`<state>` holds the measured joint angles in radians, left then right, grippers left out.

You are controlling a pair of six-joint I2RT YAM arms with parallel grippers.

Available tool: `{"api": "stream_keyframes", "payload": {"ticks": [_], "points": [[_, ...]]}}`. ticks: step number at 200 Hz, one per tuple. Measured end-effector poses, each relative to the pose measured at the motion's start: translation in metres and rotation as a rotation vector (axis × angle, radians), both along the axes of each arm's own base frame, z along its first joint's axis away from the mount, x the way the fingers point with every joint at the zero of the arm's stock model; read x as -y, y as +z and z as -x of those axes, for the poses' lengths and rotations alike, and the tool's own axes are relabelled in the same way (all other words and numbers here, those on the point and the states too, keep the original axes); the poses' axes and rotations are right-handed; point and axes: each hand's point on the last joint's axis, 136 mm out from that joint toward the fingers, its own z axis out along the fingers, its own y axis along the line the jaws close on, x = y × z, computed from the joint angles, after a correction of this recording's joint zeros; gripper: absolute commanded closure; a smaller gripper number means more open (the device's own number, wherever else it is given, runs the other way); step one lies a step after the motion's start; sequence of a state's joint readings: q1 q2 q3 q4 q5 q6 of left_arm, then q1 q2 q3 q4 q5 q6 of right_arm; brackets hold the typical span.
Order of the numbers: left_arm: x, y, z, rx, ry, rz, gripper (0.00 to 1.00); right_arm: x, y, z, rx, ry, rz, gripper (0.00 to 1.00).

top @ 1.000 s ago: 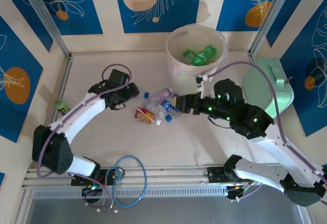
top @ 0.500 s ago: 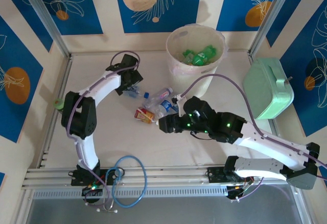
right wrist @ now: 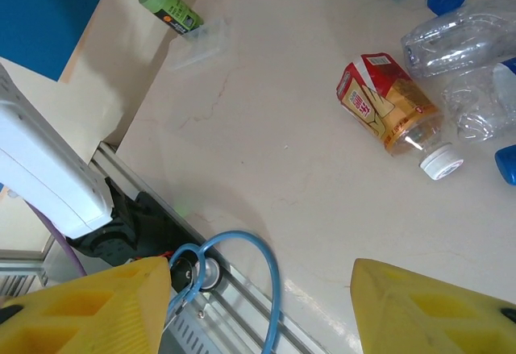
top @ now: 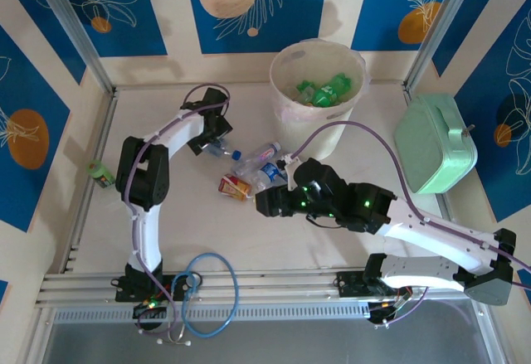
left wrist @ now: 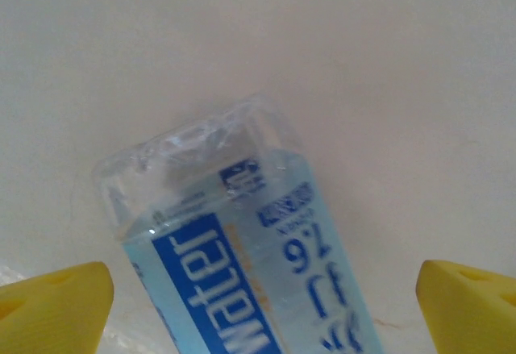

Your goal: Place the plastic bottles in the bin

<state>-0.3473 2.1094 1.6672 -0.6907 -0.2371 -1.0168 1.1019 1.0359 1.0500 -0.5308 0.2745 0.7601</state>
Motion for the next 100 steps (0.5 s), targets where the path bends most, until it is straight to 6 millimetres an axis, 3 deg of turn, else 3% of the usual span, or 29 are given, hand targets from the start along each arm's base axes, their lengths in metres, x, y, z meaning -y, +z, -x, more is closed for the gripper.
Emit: {"api": "stream_keyframes", "payload": {"ticks": [32, 100], "points": [[-0.011, -0.022, 0.002, -0.05, 0.023, -0.014, 0.08, 0.005, -0.005, -0.002, -0.008, -0.018, 0.002, 0.39], [-0.021, -0.029, 0.003, -0.064, 0.023, -0.024, 0.22, 0.008, -0.008, -0.004, -0.024, -0.037, -0.001, 0.42]]}}
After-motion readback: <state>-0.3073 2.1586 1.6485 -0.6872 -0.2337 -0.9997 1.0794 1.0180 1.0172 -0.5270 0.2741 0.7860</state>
